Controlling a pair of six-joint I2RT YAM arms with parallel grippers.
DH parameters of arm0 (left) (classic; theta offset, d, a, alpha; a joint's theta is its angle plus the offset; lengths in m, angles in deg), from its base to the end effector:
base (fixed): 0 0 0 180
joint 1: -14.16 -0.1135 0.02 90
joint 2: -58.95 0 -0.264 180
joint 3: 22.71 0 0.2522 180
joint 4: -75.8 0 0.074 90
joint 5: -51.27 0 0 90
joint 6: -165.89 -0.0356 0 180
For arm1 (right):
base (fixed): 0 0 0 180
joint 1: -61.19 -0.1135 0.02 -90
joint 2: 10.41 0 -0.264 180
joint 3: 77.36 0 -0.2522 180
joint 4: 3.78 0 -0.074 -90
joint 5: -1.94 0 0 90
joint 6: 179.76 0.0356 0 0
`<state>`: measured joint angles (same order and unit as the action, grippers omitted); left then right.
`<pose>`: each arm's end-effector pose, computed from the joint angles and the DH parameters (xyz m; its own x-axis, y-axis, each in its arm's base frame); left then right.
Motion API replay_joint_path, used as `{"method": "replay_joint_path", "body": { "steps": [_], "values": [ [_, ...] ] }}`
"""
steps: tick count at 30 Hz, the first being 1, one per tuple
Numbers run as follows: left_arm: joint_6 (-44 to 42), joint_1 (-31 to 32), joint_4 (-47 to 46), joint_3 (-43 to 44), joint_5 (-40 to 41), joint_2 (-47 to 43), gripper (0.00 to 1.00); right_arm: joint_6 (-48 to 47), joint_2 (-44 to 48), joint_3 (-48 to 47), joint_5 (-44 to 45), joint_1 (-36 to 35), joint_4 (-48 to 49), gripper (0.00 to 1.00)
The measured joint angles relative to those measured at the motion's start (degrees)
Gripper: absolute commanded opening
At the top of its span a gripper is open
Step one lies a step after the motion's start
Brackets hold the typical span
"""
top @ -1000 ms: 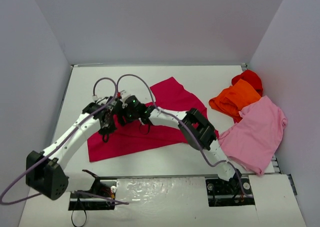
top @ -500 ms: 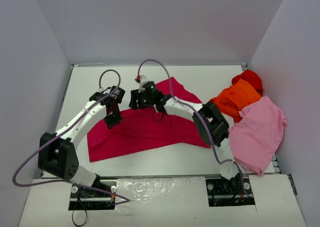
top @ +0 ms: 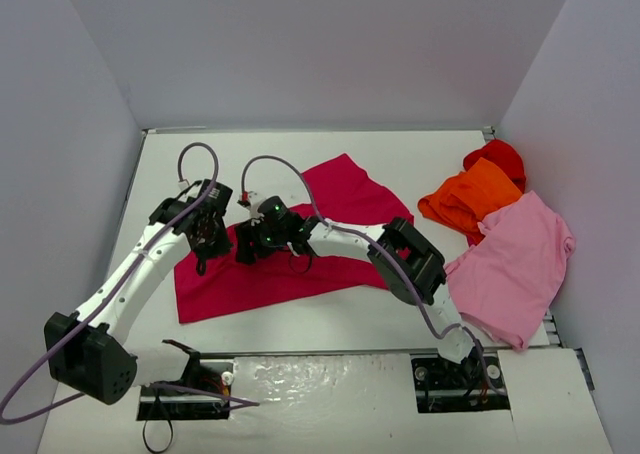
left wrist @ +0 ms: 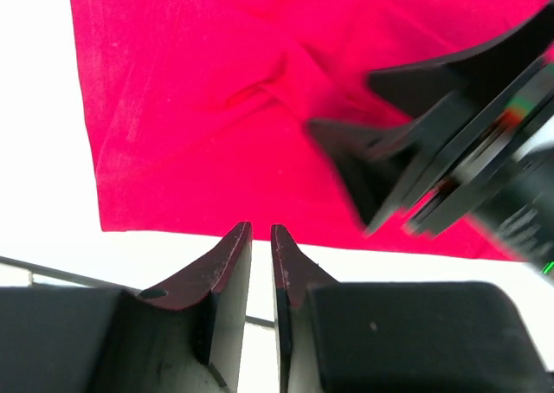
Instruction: Fold and stack the t-shirts
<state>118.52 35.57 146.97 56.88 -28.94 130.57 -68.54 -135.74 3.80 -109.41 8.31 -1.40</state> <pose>0.2216 -0.0804 0.3016 -0.8067 -0.4006 -0.4345 -0.3506 0.9163 -0.1937 0.2891 0.4035 0.1726 -0.5712 -0.1961 -0.7970 -0.7900 0.3949 0.4690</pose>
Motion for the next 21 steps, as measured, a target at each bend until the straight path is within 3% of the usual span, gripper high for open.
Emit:
{"method": "replay_joint_path", "body": {
  "steps": [6, 16, 21],
  "values": [
    [0.0, -0.1, 0.2, -0.8, -0.2, -0.1, 0.13, 0.0, 0.0, 1.6, 0.3, 1.0, -0.1, 0.50],
    [0.0, -0.1, 0.5, -1.9, -0.3, -0.1, 0.13, 0.8, 0.1, 1.8, 0.4, -0.4, 0.4, 0.00],
    [0.0, -0.1, 0.5, -2.0, -0.3, -0.1, 0.13, 0.7, 0.1, 1.4, 1.1, -1.4, 0.1, 0.00]
  ]
}}
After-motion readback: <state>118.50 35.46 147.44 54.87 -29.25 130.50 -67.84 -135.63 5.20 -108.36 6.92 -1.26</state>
